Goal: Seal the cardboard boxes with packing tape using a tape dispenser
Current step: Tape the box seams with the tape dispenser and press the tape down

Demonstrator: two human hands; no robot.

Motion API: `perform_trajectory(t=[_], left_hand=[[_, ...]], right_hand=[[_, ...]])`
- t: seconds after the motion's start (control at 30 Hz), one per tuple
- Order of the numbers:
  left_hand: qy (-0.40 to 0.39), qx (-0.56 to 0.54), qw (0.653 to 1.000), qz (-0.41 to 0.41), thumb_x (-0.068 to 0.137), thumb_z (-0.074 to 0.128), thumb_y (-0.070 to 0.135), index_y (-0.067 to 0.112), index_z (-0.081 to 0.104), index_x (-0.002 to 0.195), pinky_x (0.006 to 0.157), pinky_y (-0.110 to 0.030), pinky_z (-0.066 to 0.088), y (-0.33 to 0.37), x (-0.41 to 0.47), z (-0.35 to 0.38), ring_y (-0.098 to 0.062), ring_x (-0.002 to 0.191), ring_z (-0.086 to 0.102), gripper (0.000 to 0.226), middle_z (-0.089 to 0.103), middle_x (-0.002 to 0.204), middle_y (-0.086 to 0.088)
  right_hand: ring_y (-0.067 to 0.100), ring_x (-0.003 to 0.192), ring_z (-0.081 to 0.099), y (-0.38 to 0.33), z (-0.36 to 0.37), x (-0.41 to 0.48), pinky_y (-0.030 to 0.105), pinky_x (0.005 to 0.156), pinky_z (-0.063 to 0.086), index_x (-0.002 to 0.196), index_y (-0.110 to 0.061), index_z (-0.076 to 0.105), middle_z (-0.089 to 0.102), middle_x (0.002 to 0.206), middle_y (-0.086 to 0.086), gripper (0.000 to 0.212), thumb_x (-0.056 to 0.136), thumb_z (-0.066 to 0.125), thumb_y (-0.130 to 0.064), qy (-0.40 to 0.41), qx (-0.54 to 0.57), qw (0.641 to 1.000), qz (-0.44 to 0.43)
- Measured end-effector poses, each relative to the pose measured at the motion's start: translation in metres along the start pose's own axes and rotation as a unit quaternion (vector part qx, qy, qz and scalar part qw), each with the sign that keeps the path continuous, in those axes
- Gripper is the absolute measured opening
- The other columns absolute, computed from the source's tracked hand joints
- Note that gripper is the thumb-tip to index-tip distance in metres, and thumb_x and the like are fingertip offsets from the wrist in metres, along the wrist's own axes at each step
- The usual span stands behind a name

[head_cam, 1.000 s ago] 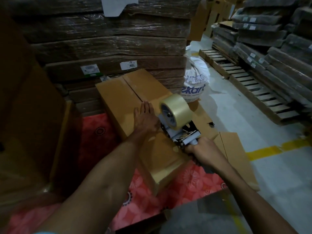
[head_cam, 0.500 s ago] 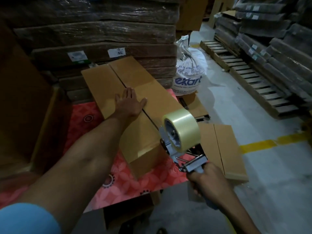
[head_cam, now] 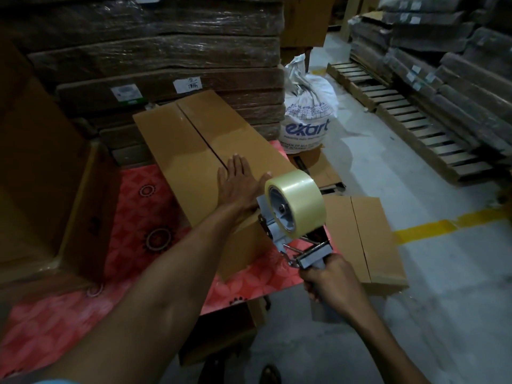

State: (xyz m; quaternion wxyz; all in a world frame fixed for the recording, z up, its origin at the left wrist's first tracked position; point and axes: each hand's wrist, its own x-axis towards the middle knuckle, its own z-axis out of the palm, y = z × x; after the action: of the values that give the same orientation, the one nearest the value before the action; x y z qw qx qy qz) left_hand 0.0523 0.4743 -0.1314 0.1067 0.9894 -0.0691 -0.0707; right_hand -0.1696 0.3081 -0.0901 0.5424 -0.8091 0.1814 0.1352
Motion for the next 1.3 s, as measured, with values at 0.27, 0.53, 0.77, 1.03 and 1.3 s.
perform_trajectory(t=[0.27, 0.53, 0.77, 1.03, 1.3], left_hand=[[0.026, -0.028, 0.999, -0.027, 0.092, 0.011, 0.078, 0.007, -0.006, 0.159, 0.123, -0.05, -0.006, 0.002, 0.0, 0.003, -0.023, 0.154, -0.011, 0.098, -0.01, 0.168, -0.009], [0.081, -0.037, 0.991, 0.104, 0.103, 0.015, 0.06, 0.016, 0.009, 0.161, 0.124, -0.045, -0.005, -0.005, -0.011, 0.006, -0.019, 0.155, -0.008, 0.073, -0.001, 0.169, -0.006], [0.046, -0.001, 0.989, 0.138, 0.107, 0.011, 0.051, 0.018, 0.005, 0.161, 0.125, -0.045, -0.006, -0.009, -0.014, 0.009, -0.018, 0.155, -0.008, 0.064, -0.003, 0.169, -0.001], [-0.002, 0.042, 0.965, 0.261, 0.087, 0.029, 0.082, 0.025, 0.0, 0.161, 0.123, -0.047, -0.011, -0.02, -0.026, 0.002, -0.014, 0.152, -0.02, 0.097, -0.012, 0.167, 0.005], [-0.026, 0.063, 0.962, 0.264, 0.085, 0.046, 0.061, 0.026, -0.008, 0.16, 0.123, -0.044, -0.01, -0.036, -0.052, -0.004, -0.017, 0.151, -0.021, 0.098, -0.018, 0.166, 0.004]], right_hand=[[0.02, 0.039, 0.053, 0.022, -0.007, -0.025, 0.026, 0.041, 0.038, 0.051, -0.008, 0.057, 0.059, 0.046, 0.008, 0.033, 0.079, 0.065, 0.007, 0.013, 0.01, 1.0, 0.014], [0.02, 0.04, 0.053, 0.031, 0.026, 0.014, 0.026, 0.043, 0.039, 0.059, -0.002, 0.063, 0.059, 0.046, 0.007, 0.022, 0.08, 0.061, 0.005, -0.001, 0.024, 0.999, 0.035], [0.025, 0.044, 0.047, 0.051, 0.045, 0.031, 0.029, 0.046, 0.036, 0.062, -0.001, 0.062, 0.057, 0.058, 0.018, 0.018, 0.078, 0.057, 0.005, -0.052, 0.205, 0.966, 0.147], [0.023, 0.043, 0.044, 0.107, 0.041, 0.041, 0.026, 0.041, 0.035, 0.067, -0.002, 0.056, 0.051, 0.055, 0.013, 0.016, 0.083, 0.053, 0.0, 0.143, 0.335, 0.91, 0.198], [0.033, 0.079, 0.063, 0.123, 0.017, 0.086, 0.031, 0.061, 0.041, 0.093, -0.007, 0.066, 0.066, 0.083, 0.012, 0.023, 0.083, 0.069, -0.028, 0.245, 0.033, 0.961, 0.122]])
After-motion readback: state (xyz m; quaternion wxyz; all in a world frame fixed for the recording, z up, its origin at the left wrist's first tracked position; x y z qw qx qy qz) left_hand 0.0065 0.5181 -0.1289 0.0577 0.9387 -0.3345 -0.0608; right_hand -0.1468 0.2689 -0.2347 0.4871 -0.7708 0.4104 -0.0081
